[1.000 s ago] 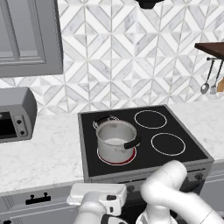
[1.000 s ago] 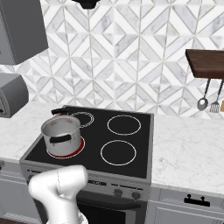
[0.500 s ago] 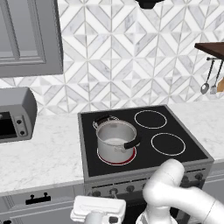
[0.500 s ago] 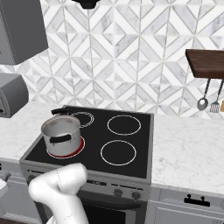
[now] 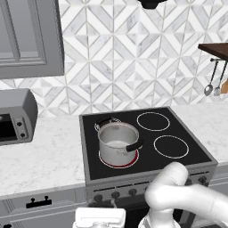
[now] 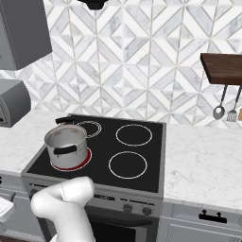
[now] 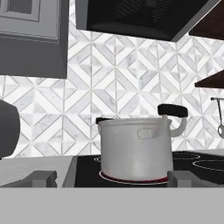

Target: Turn off the front left burner of the stove.

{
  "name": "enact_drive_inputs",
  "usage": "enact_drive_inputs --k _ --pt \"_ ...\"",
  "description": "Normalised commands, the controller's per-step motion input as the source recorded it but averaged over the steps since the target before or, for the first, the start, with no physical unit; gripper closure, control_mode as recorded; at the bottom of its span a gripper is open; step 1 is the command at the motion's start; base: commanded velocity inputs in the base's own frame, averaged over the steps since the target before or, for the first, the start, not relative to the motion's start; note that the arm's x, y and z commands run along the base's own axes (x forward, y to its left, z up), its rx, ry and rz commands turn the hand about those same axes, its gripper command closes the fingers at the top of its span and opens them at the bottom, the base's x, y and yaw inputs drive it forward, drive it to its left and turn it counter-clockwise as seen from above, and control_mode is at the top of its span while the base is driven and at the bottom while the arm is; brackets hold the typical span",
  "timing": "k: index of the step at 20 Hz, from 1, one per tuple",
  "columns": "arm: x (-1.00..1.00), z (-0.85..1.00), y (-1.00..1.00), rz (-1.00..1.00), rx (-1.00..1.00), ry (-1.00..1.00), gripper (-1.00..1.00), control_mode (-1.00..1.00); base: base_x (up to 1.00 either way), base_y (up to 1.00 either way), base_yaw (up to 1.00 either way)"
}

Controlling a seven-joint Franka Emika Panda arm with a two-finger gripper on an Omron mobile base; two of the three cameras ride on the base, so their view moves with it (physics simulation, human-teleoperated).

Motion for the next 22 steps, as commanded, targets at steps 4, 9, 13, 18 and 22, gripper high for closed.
enact_drive_inputs --k 4,9,13,18,22 --pt "0.0 -0.39 0.38 0.0 0.0 0.0 -1.0 -1.0 0.0 0.0 0.0" --pt "0.03 -0.42 0.28 0.0 0.0 0.0 -1.0 -1.0 0.0 0.0 0.0" --pt "0.11 -0.33 0.05 -0.01 0.0 0.0 -1.0 -1.0 0.0 0.0 0.0" --pt "0.12 -0.22 0.0 -0.02 0.0 -0.02 -1.0 -1.0 0.0 0.0 0.0" --pt "0.0 -0.02 -0.08 -0.01 0.0 -0.02 -1.0 -1.0 0.0 0.0 0.0"
